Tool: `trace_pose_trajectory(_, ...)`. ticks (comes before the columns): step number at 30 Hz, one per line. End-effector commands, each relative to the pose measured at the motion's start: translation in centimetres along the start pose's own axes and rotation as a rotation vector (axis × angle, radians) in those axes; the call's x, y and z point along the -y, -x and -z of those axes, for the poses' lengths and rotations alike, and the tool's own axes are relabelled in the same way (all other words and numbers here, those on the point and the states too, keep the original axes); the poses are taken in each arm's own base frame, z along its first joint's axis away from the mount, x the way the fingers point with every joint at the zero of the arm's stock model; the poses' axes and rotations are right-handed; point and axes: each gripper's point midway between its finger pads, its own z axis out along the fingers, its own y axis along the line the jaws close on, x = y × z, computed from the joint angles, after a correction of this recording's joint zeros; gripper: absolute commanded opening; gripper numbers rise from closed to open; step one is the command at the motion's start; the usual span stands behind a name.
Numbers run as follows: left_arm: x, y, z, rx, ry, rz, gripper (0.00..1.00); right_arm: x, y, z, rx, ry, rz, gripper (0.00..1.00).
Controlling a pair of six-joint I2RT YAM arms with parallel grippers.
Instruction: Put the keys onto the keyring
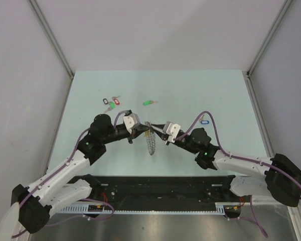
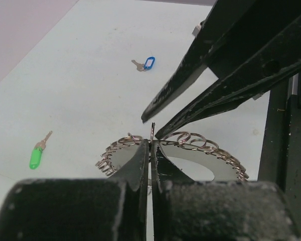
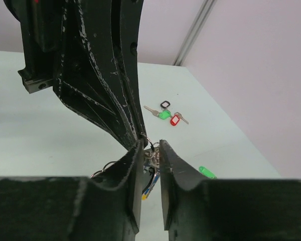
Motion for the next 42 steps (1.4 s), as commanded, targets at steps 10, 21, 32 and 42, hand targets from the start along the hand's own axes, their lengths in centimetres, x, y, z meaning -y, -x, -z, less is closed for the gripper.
trace_pose_trajectory(10,-0.6,4.5,0.7,0.131,0.067,0.111,0.00,6.5,6.1,3.0,-0.041,-0.311,-0.204,0.52)
trace_pose_trajectory(21,-1.0,6.0,2.7,0.148,0.152,0.203,0.00,12.0,-3.0,10.8,-0.489,-0.728,-0.465,0.65)
trace_pose_trajectory(32,-0.8,2.1,7.3,0.056,0.332,0.244,0.01,15.3,-16.3,19.2,-0.918,-0.899,-0.730,0.64)
trace_pose_trajectory(42,-1.7,-1.3,8.8,-0.074,0.419,0.210,0.00,18.6,-24.2,19.0,-1.074,-0.826,-0.791,0.57)
